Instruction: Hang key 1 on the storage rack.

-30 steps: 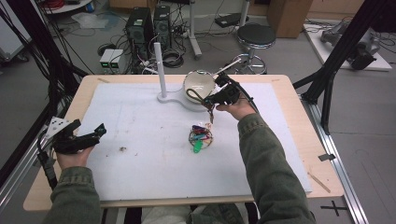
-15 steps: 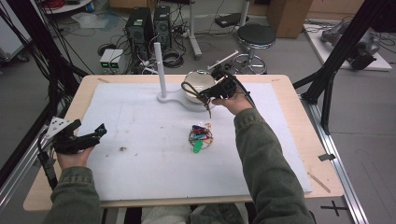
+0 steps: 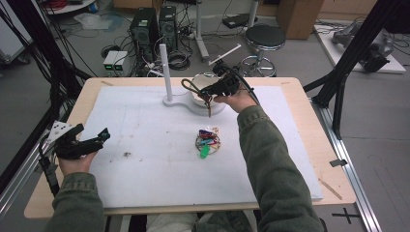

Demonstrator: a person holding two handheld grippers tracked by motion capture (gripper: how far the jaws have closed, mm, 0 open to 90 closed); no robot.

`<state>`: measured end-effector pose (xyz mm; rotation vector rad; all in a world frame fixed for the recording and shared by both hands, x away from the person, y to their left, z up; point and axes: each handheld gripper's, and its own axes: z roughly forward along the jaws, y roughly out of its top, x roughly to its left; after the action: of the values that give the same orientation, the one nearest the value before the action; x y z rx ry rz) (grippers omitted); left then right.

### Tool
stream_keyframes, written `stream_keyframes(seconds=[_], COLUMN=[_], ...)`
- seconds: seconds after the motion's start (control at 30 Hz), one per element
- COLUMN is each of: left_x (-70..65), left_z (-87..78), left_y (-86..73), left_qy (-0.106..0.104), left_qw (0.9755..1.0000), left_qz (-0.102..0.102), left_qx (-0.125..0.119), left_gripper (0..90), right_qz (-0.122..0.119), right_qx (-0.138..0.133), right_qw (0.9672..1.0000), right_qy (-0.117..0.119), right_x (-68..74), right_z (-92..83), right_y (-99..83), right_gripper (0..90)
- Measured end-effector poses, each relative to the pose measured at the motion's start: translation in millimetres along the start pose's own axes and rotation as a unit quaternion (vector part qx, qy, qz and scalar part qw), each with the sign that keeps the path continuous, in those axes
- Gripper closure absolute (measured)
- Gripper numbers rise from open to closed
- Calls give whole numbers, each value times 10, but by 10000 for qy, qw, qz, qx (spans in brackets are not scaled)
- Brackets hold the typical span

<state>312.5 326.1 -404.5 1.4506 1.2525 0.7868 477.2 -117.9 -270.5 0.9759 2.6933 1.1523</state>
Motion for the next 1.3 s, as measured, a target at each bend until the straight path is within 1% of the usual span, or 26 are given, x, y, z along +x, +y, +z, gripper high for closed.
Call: stream_keyframes(seconds=[0.13,0.17,0.27,0.43,0.57,0.7,0.77,0.87,0.9,0.97,1.03,1.13,1.17,1.2,1.3], left_x=[-3,-3,-6,-2,-3,-2,-3,-4,-5,3,18,20,16,13,7], left_z=[-2,-2,-2,-1,3,7,12,13,14,16,18,12,9,9,14], left_y=[1,1,1,1,-1,-2,-3,-3,-3,-4,-7,-6,-6,-6,-10], left_qy=[-7,-10,-8,3,-8,-16,-20,-27,-24,-20,-8,-6,-9,-10,-24], left_qw=[10000,10000,10000,10000,10000,10000,10000,10000,10000,10000,10000,10000,10000,10000,10000], left_qz=[6,5,2,-1,-12,-9,-15,-1,-5,-16,-27,-40,-32,-21,21], left_qx=[-2,0,11,3,16,19,25,34,34,30,44,43,32,38,72], left_gripper=[17,17,17,17,17,17,17,17,17,17,17,17,17,17,17], right_qz=[-15,-28,-76,-26,-184,-206,-209,-220,-241,-262,-244,-212,-208,-176,-177], right_qx=[-39,-50,-103,-68,-22,-23,-44,-47,-48,-115,-173,-131,-191,-198,-228], right_qw=[10000,10000,9999,10000,9998,9998,9998,9997,9997,9996,9995,9997,9996,9996,9995], right_qy=[23,29,53,47,9,17,-40,-61,-84,-36,-33,-67,-73,-77,-91], right_x=[8,36,63,97,139,178,201,208,226,243,257,261,249,252,244], right_z=[13,8,5,31,76,94,111,125,142,151,172,196,214,221,247], right_y=[40,86,144,234,331,403,459,495,545,575,598,620,645,654,678], right_gripper=[782,782,782,782,782,782,781,782,781,781,780,780,780,779,779])
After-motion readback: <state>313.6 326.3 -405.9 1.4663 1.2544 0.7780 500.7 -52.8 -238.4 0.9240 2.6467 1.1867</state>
